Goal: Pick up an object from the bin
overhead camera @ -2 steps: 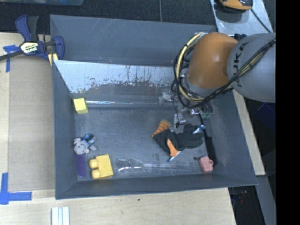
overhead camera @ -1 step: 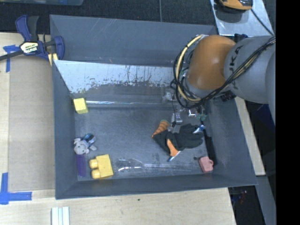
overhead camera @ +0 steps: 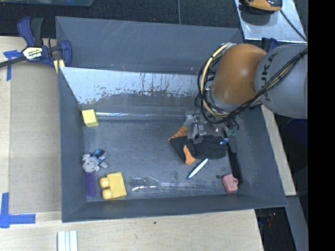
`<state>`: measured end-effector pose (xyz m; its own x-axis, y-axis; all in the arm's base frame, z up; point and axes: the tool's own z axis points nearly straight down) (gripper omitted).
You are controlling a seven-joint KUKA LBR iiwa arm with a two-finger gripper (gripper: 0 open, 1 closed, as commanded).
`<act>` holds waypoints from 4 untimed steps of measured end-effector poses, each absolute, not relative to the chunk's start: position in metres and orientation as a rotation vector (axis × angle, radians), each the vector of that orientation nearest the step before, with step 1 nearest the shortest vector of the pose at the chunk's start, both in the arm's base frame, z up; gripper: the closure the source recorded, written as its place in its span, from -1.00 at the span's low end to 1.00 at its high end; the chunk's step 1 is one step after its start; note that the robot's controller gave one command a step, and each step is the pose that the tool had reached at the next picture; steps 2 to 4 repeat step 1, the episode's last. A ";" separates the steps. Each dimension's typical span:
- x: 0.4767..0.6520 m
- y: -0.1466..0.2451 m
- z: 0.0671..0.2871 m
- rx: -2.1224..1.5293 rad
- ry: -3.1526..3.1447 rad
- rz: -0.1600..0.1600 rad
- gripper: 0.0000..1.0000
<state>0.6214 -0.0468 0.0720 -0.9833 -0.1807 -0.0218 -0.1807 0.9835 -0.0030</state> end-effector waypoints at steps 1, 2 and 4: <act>0.621 -0.047 0.072 -0.282 3.107 -0.001 1.00; 0.621 -0.047 0.072 -0.282 3.107 -0.001 1.00; 0.621 -0.047 0.072 -0.282 3.107 -0.001 1.00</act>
Offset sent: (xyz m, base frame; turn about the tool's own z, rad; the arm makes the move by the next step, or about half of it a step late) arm -0.0001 -0.0002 0.0763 0.0003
